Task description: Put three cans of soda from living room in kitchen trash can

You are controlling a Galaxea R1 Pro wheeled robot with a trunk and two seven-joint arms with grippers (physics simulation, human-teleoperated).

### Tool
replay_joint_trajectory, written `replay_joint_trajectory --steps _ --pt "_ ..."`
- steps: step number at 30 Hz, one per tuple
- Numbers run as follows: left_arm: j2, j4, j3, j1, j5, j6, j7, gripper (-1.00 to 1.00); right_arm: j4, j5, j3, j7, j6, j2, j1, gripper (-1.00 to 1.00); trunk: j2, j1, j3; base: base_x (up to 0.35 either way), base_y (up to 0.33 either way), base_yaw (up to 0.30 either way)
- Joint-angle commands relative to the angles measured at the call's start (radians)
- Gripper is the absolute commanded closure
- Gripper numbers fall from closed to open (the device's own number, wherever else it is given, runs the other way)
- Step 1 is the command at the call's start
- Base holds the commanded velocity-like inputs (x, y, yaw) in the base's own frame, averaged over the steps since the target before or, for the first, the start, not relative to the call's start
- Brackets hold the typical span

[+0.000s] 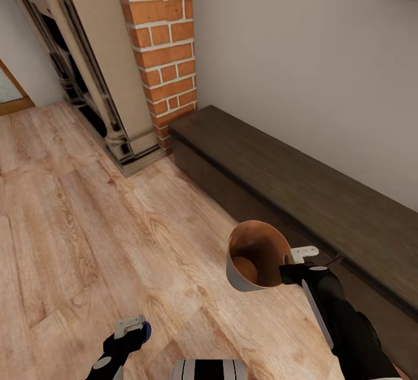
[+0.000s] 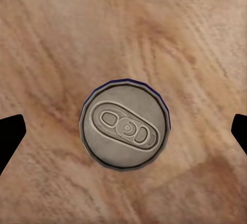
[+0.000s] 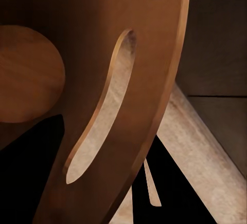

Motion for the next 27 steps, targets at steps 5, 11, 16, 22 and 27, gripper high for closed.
replay_joint_trajectory --steps 5,11,16,22,27 --pt "0.000 0.000 -0.001 0.000 0.000 0.000 0.000 -1.00 0.000 -0.010 0.000 0.008 -0.001 0.000 0.000 1.00 -0.028 0.015 -0.012 0.000 0.000 0.000" --pt "0.000 0.000 -0.001 0.000 0.000 0.000 0.000 -1.00 0.000 -0.010 0.000 0.008 -0.001 0.000 0.000 1.00 -0.070 0.038 -0.031 0.000 0.000 0.000" --pt "0.000 0.000 -0.001 0.000 0.000 0.000 0.000 -1.00 0.000 -0.010 0.000 0.008 -0.001 0.000 0.000 1.00 -0.091 0.050 -0.041 0.000 0.000 0.000" --pt "0.000 -0.001 -0.001 0.000 0.000 0.000 0.000 -1.00 0.000 -0.010 0.000 0.008 -0.001 0.000 0.000 1.00 -0.091 0.050 -0.041 0.017 0.000 0.000" --pt "0.000 -0.001 -0.001 0.000 0.000 -0.012 0.000 -1.00 0.000 -0.010 0.000 0.008 -0.001 0.000 0.000 1.00 -0.091 0.050 -0.041 0.149 0.000 0.000"
